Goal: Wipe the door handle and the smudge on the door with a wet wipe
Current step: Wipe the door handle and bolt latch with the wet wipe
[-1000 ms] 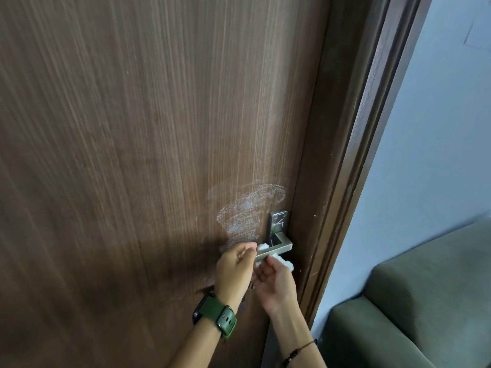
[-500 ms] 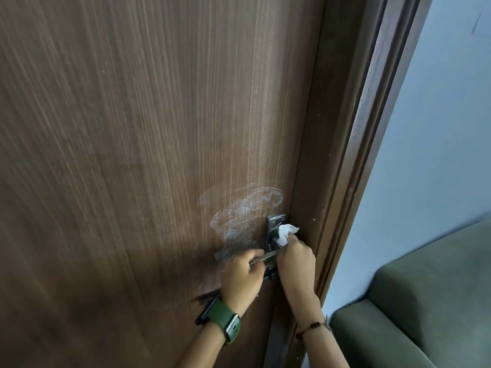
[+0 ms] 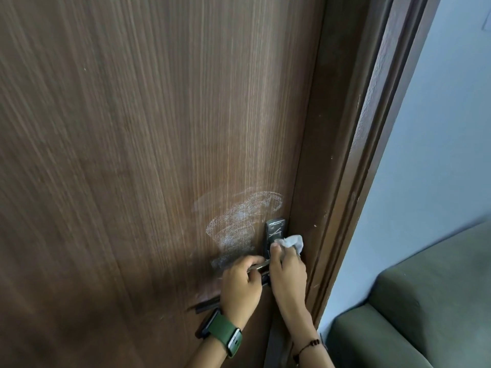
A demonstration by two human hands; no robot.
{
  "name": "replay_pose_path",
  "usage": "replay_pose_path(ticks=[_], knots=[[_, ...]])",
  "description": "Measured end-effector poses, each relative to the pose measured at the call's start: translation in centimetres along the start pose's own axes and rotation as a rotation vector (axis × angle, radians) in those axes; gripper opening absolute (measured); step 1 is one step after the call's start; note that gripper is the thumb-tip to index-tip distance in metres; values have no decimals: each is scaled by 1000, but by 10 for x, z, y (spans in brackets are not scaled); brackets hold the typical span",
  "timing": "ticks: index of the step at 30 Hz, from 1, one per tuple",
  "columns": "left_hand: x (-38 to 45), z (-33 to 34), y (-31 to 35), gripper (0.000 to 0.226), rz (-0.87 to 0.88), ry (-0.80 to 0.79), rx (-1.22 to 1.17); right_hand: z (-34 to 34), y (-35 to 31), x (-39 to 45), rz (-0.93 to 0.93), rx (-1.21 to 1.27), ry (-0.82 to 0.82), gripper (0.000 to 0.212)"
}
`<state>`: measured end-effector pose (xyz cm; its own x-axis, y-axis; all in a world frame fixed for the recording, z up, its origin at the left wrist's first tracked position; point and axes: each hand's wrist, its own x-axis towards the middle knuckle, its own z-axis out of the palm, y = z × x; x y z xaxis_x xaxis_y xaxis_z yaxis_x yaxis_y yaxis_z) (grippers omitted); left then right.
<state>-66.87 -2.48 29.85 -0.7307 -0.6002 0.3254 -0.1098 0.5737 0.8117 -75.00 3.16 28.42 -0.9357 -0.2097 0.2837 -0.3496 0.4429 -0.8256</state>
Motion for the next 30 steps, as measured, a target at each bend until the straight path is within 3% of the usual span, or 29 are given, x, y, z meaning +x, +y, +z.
replay_pose_path(ticks=[4, 8, 13, 16, 21, 30], knots=[[3, 3, -3, 31, -11, 22, -7, -4, -11, 9, -169, -18, 152, 29], [1, 4, -6, 31, 19, 21, -16, -2, -3, 2, -162, -185, 111, 26], [2, 5, -9, 31, 2, 20, -61, -9, -15, 9, -253, -209, 220, 14], [0, 5, -13, 32, 20, 27, -54, -10, -9, 1, -227, -260, 154, 14], [1, 7, -13, 32, -10, 19, -116, -14, -18, 12, -376, -252, 303, 14], [0, 5, -13, 31, -8, 25, -114, -10, -22, 15, -418, -163, 369, 17]])
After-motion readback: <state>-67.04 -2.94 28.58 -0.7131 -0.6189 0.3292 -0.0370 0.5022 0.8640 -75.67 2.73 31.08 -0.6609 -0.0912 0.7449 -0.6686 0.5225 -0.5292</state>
